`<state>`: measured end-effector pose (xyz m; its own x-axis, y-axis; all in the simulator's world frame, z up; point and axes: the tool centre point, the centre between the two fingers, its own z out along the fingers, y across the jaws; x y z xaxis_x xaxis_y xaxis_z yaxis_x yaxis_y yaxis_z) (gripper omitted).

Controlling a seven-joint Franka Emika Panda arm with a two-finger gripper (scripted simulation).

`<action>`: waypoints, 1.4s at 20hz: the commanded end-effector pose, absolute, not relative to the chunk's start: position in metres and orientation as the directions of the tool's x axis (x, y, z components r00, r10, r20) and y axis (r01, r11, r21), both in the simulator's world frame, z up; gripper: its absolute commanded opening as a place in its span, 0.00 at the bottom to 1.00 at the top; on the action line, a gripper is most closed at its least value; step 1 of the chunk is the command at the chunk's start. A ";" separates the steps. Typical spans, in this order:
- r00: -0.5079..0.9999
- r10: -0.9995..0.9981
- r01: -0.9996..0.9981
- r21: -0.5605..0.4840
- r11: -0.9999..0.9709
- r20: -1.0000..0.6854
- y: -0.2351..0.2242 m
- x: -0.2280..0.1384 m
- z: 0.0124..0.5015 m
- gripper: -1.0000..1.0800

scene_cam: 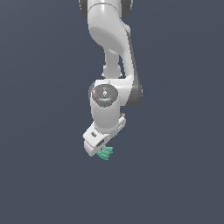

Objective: Pick up the object and move it to a goal position.

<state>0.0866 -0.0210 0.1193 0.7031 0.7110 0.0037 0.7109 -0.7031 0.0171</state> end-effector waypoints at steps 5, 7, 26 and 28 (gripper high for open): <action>0.603 0.798 0.798 0.008 -0.603 0.000 -0.031 0.097 0.105 0.96; 0.579 0.815 0.815 0.006 -0.579 0.000 -0.033 0.100 0.101 0.96; 0.520 0.854 0.854 0.000 -0.520 0.000 -0.039 0.104 0.073 0.96; 0.519 0.855 0.855 0.000 -0.519 0.000 -0.039 0.104 0.061 0.96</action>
